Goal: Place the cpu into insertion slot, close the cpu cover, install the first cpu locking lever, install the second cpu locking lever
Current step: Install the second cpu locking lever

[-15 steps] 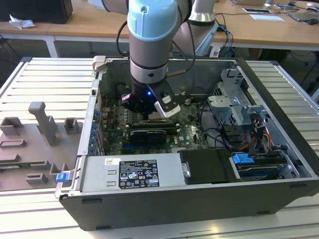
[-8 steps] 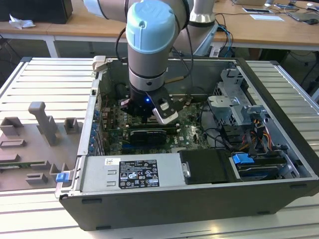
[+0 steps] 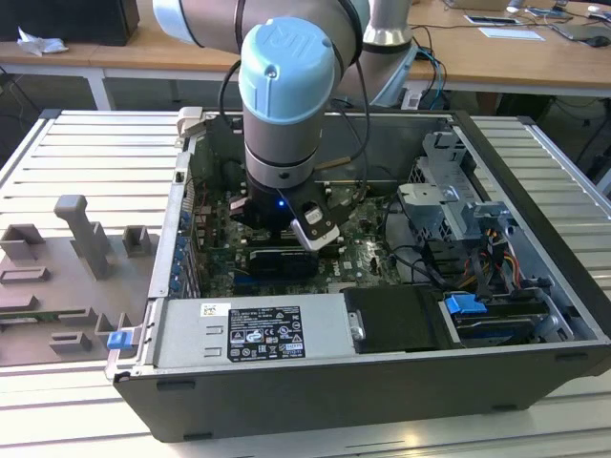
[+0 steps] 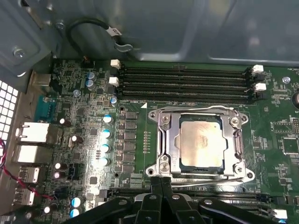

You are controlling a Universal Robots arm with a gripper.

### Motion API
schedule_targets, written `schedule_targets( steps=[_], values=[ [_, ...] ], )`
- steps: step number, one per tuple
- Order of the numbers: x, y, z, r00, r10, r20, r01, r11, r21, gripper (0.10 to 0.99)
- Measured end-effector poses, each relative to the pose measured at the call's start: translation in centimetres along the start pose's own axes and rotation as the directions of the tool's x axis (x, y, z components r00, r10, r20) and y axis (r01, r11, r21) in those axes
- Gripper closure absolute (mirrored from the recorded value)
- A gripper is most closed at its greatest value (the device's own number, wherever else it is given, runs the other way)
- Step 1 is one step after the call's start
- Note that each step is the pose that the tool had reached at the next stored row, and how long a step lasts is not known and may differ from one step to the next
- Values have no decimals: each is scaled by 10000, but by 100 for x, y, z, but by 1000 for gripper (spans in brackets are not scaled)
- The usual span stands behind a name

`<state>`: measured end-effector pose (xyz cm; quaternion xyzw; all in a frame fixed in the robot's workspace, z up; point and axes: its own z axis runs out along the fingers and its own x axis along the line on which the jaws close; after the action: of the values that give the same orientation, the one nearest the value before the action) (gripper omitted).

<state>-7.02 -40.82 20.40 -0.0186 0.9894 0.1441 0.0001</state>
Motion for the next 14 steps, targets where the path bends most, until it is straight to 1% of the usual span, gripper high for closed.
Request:
schedule_targets(
  steps=[1,2,5,9,11,13,14],
  values=[
    [1,-1,3,10000,-1,1,1,10000,-33,980],
    [6,-3,14,10000,-2,4,2,9999,-107,980],
    [32,-12,45,10000,-2,7,2,9999,-169,980],
    [62,-13,59,10000,-2,10,3,9996,-265,980],
    [64,3,71,10000,0,12,1,9995,-322,980],
    [62,28,101,10000,-5,17,5,9993,-381,980],
    [67,27,105,10000,-1,14,2,9993,-383,980]
  ],
)
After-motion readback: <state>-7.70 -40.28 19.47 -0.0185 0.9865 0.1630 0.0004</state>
